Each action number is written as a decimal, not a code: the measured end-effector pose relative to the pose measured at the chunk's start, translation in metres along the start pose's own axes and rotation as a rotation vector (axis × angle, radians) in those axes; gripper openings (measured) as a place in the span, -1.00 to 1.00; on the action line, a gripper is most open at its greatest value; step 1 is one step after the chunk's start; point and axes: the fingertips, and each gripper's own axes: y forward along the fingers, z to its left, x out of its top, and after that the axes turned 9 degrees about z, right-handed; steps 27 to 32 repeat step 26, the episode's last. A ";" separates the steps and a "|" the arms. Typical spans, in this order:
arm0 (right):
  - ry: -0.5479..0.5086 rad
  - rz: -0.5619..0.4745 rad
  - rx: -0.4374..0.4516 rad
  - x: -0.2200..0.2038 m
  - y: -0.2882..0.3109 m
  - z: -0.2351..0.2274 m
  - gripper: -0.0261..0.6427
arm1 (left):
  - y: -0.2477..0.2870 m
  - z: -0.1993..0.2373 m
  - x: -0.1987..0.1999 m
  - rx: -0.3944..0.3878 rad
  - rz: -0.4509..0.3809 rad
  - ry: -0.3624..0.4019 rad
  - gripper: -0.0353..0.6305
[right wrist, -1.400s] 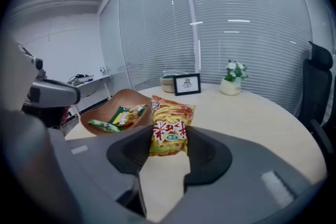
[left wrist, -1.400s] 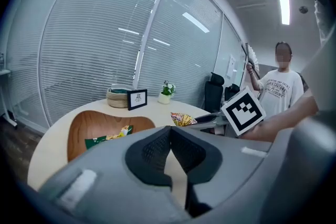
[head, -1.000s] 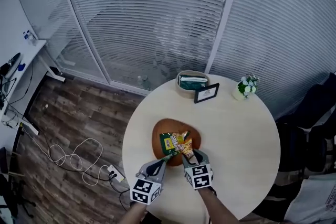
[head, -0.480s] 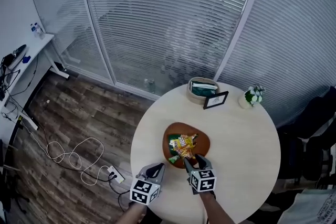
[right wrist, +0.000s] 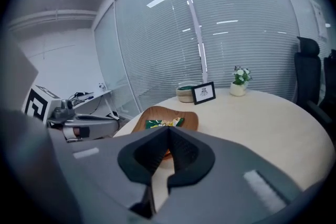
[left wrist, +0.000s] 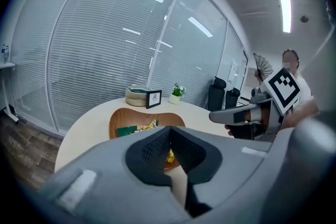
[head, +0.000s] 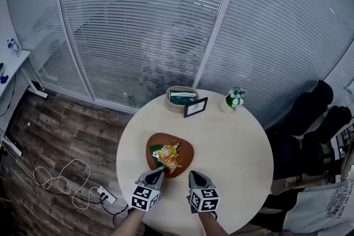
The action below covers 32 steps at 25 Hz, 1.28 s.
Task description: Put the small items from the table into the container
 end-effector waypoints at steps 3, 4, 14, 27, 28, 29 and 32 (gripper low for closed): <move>0.035 0.001 -0.018 -0.012 -0.013 -0.001 -0.92 | 0.002 -0.010 0.002 -0.023 0.012 0.038 -0.90; 0.040 -0.004 -0.023 -0.015 -0.018 -0.001 -0.92 | 0.003 -0.012 0.002 -0.029 0.014 0.048 -0.90; 0.057 -0.051 -0.039 -0.015 -0.029 -0.006 -0.92 | 0.007 -0.025 0.022 -0.053 0.013 0.137 -0.90; 0.047 -0.088 -0.073 -0.002 -0.049 -0.007 -0.92 | -0.005 -0.040 0.035 -0.079 -0.005 0.195 -0.90; 0.047 -0.088 -0.073 -0.002 -0.049 -0.007 -0.92 | -0.005 -0.040 0.035 -0.079 -0.005 0.195 -0.90; 0.047 -0.088 -0.073 -0.002 -0.049 -0.007 -0.92 | -0.005 -0.040 0.035 -0.079 -0.005 0.195 -0.90; 0.047 -0.088 -0.073 -0.002 -0.049 -0.007 -0.92 | -0.005 -0.040 0.035 -0.079 -0.005 0.195 -0.90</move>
